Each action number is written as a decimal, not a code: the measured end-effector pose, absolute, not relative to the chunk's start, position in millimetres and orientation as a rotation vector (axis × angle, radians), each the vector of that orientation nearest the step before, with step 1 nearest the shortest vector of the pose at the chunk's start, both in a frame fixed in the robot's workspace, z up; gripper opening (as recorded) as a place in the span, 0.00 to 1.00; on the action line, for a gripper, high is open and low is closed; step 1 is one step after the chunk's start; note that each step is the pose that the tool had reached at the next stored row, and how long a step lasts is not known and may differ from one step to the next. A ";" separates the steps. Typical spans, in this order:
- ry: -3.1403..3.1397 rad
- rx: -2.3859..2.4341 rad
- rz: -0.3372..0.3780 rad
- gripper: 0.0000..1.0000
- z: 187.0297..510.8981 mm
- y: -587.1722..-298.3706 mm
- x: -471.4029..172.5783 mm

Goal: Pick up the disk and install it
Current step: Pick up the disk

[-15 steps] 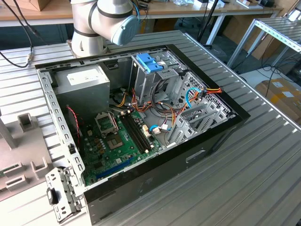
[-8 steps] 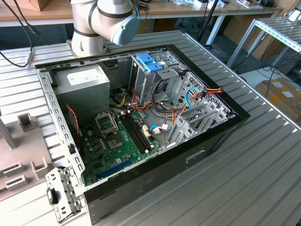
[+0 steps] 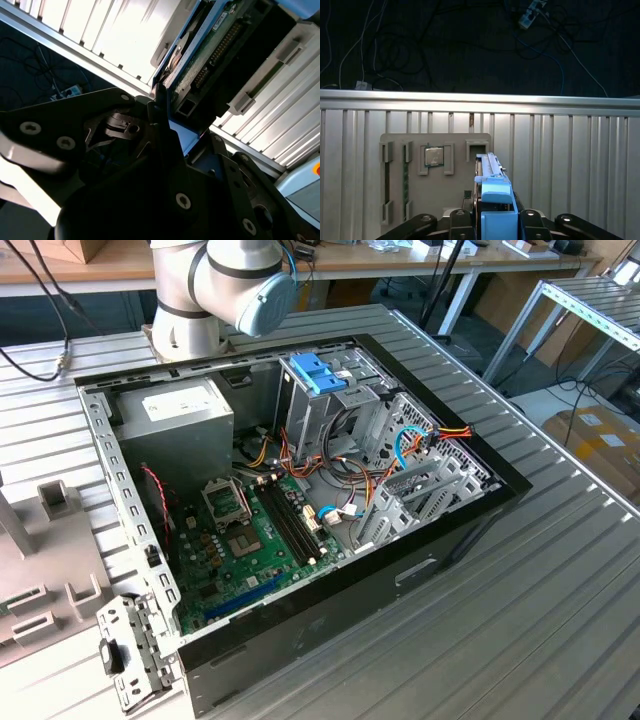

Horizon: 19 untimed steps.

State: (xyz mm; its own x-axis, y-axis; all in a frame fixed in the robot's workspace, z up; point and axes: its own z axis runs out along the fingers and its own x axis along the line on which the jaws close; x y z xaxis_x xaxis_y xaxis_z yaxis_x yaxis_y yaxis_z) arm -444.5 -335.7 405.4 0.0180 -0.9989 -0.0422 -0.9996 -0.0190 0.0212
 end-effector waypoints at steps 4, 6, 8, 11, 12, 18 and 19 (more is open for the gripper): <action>2.190 -2.231 0.071 0.37 408.2 -335.7 -444.5; 2.190 -2.231 0.071 0.37 409.3 -335.7 -444.5; 2.190 -2.231 0.071 0.37 410.6 -335.7 -444.5; 2.190 -2.231 0.071 0.37 412.1 -335.7 -444.5; 2.190 -2.231 0.071 0.37 412.7 -335.7 -444.5; 2.190 -2.231 0.071 0.37 415.8 -335.7 -444.5; 2.190 -2.231 0.071 0.37 416.2 -335.7 -444.5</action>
